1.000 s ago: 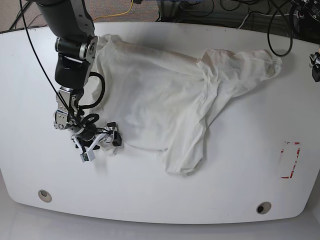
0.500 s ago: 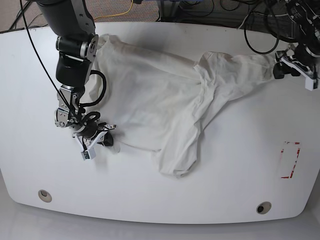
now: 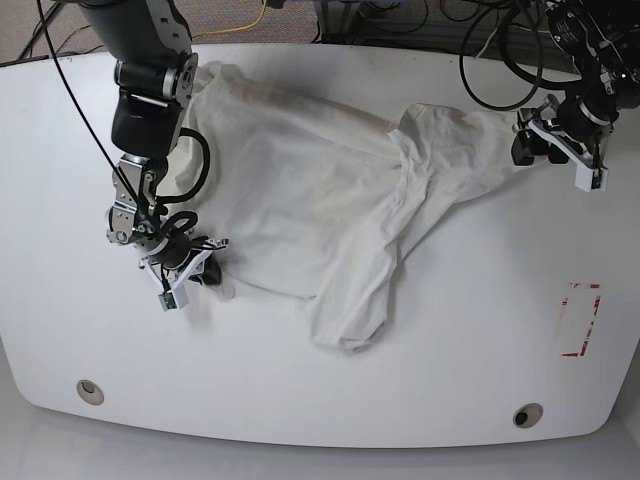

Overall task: Layout the t-shirt on the table in an organized manner, then fold the t-shirt properly
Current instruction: 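Grasp the shirt edge with the right gripper and the sleeve with the left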

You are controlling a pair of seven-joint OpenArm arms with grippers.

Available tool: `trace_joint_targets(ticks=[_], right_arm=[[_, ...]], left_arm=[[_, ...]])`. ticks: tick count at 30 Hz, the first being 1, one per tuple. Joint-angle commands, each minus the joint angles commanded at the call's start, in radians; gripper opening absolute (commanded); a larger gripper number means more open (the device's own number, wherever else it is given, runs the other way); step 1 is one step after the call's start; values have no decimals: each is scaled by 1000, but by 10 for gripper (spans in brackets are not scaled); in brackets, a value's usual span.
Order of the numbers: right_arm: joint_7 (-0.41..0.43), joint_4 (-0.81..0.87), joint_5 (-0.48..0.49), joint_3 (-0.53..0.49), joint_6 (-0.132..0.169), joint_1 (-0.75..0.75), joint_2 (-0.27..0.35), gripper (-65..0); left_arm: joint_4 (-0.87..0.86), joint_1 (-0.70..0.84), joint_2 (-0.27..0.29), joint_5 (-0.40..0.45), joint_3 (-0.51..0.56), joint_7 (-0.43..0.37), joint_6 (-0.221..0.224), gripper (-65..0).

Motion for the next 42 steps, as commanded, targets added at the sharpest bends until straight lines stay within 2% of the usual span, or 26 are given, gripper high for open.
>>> trace_joint_targets(ticks=[6,14,20,24,27,30,33,42], right_arm=[[-11,5,2,0,0,-3,0,-636],[-12,5,5,0,0,-5,0,-636],[-14,5,3,0,0,-5,0,-636],[-14,5,3,0,0,-5,0,-636],[-14,5,3,0,0,-6,0,-636],[-14,5,6,0,0,-6,0,-636],[-14,5,6,0,0,-6,0,-636],[-14,5,2,0,0,-6,-11,-636]], left_arm=[[0,0,2,63,-5,0,-3,-254],[-31,2,2,63,-15,0,-3,-254],[-44,3,2,61,-104,0,-6,-254],[-78,2,-3,58,-124,0,-9,-254],[-101,2,-3,58,-124,0,-32,-254],[-129,0,-3,58,-124,0,-94,-254],[-150,-17,-3,58,-118,0,-123,-254],[-249,-75,0,58,-117,0,-133,-254]])
